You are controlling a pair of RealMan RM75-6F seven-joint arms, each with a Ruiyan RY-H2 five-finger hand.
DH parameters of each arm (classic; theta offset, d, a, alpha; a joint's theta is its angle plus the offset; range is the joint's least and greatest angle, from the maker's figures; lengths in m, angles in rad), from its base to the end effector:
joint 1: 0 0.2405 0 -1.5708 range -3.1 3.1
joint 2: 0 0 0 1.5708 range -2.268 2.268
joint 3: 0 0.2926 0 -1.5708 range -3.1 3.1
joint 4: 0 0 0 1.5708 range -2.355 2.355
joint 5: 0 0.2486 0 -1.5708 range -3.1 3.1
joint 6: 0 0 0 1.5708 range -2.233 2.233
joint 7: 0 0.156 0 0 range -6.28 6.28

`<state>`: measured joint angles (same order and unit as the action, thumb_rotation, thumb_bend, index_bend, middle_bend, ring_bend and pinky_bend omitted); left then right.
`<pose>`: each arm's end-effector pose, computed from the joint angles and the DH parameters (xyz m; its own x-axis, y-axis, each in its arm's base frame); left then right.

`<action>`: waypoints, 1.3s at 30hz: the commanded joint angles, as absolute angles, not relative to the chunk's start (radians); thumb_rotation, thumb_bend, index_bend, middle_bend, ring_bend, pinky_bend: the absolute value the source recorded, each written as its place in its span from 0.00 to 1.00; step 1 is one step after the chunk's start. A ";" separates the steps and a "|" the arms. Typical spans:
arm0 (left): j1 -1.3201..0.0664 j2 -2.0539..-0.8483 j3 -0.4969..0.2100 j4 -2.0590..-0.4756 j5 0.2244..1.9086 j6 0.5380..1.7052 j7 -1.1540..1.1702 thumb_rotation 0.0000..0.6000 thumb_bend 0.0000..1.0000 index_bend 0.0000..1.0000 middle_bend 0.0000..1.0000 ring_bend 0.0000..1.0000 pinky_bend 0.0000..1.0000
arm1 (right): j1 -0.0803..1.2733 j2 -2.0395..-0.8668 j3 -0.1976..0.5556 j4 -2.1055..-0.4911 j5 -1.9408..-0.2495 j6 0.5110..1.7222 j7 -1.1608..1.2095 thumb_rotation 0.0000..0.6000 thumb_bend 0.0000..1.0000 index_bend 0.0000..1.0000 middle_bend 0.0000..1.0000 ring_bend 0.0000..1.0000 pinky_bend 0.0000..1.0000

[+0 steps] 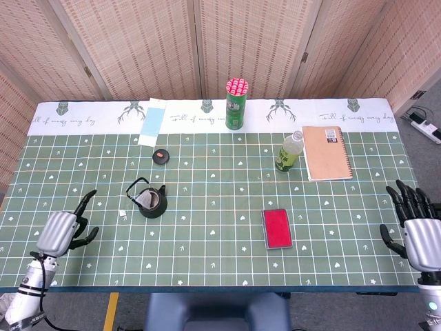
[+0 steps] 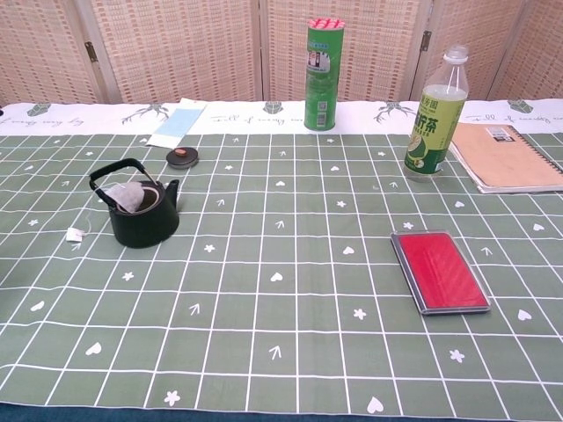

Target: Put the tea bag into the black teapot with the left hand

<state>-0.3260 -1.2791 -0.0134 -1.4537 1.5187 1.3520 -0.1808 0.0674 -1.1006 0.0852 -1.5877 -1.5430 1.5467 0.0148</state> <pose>-0.3283 0.2754 0.0706 0.2576 0.1143 0.9595 0.9472 -0.2259 -0.2275 -0.3561 -0.2012 0.1607 0.4180 0.0898 0.9040 -0.9057 -0.0357 0.4224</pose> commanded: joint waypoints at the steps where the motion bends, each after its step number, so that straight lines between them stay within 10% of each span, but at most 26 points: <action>1: -0.426 -1.067 -0.005 -1.772 1.440 1.086 -0.148 1.00 0.50 0.00 1.00 1.00 1.00 | 0.068 -1.101 0.085 -1.589 -1.544 1.547 0.013 1.00 0.45 0.00 0.00 0.00 0.00; 13: -0.671 -1.029 -0.072 -1.904 1.105 0.712 0.022 1.00 0.59 0.00 1.00 1.00 1.00 | 0.068 -1.092 0.081 -1.586 -1.550 1.547 0.035 1.00 0.45 0.00 0.00 0.00 0.00; 39: -0.793 -1.182 -0.031 -1.722 0.905 0.715 0.196 1.00 0.59 0.00 1.00 1.00 1.00 | 0.075 -1.091 0.085 -1.580 -1.532 1.528 0.037 1.00 0.45 0.00 0.00 0.00 0.00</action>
